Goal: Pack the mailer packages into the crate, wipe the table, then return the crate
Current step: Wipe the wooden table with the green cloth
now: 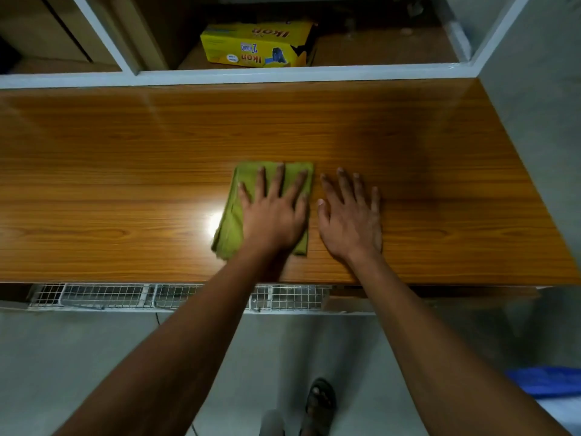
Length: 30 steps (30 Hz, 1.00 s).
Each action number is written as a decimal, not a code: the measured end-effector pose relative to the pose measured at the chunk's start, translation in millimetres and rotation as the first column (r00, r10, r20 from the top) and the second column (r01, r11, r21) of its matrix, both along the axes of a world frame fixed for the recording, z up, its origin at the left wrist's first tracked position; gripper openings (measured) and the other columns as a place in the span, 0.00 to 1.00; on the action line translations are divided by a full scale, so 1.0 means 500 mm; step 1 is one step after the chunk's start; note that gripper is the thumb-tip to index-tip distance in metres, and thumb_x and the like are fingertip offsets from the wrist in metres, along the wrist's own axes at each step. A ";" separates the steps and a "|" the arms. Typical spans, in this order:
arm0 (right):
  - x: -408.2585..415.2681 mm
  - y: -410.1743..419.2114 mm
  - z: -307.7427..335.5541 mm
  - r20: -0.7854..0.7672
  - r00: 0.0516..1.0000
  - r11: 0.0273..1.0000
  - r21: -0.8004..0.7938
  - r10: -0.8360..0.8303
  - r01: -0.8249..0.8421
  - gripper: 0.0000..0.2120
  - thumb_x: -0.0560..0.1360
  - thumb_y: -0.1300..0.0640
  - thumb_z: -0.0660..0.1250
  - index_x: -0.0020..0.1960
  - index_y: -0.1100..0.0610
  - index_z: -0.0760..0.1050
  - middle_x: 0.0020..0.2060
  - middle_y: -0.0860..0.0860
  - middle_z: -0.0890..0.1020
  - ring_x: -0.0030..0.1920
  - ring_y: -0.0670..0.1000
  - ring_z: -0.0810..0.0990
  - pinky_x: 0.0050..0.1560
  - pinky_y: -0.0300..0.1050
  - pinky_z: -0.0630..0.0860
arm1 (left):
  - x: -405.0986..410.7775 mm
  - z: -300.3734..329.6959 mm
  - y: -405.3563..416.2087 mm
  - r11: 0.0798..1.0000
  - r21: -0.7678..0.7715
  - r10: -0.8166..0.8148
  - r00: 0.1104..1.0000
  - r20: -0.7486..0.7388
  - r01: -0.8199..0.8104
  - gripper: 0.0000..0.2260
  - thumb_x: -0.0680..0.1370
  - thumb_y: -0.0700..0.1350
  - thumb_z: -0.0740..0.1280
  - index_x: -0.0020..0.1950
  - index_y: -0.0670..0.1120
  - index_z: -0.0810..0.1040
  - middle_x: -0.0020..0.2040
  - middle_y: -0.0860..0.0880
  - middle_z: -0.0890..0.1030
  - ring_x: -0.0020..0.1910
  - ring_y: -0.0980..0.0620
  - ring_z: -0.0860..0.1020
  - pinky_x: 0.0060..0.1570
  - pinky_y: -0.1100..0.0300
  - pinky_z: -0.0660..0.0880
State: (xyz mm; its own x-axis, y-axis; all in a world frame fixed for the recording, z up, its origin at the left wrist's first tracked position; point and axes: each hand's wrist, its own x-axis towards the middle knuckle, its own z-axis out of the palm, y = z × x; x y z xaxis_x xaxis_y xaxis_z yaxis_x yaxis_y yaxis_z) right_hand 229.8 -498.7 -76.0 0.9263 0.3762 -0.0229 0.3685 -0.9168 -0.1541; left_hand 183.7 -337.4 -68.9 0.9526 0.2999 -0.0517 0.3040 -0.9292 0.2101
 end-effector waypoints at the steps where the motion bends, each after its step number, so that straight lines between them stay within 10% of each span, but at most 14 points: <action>1: -0.002 -0.003 0.003 -0.005 1.000 1.000 0.005 0.007 -0.007 0.30 0.85 0.38 0.40 0.86 0.42 0.43 0.86 0.49 0.44 0.86 0.55 0.42 0.83 0.66 0.42 | 0.045 0.006 0.017 1.000 -0.009 0.022 1.000 -0.013 -0.022 0.27 0.85 0.67 0.40 0.85 0.67 0.43 0.88 0.52 0.44 0.86 0.39 0.41 0.77 0.26 0.40; 16: -0.063 -0.183 0.023 -0.077 0.995 0.997 -0.039 -0.070 0.067 0.27 0.87 0.39 0.42 0.85 0.38 0.42 0.86 0.49 0.41 0.85 0.55 0.40 0.83 0.66 0.42 | 0.045 0.026 -0.198 0.991 -0.129 -0.046 0.995 -0.086 0.035 0.29 0.85 0.66 0.42 0.86 0.62 0.46 0.87 0.48 0.42 0.85 0.37 0.37 0.75 0.26 0.33; 24: -0.029 -0.090 0.083 -0.005 0.997 0.993 0.095 -0.076 0.077 0.26 0.87 0.44 0.50 0.83 0.51 0.60 0.84 0.57 0.58 0.84 0.58 0.55 0.81 0.65 0.56 | 0.032 0.096 -0.008 0.985 -0.169 0.057 0.987 0.149 -0.032 0.21 0.85 0.55 0.60 0.77 0.51 0.69 0.75 0.44 0.72 0.72 0.40 0.71 0.67 0.39 0.75; 30: 0.014 0.073 0.049 -0.072 0.976 0.978 0.023 0.206 -0.205 0.28 0.87 0.38 0.47 0.86 0.42 0.49 0.86 0.52 0.46 0.85 0.56 0.42 0.83 0.65 0.43 | -0.015 -0.008 0.111 1.000 -0.018 0.001 1.000 0.023 -0.001 0.27 0.87 0.61 0.43 0.87 0.59 0.50 0.88 0.50 0.49 0.86 0.44 0.46 0.82 0.36 0.48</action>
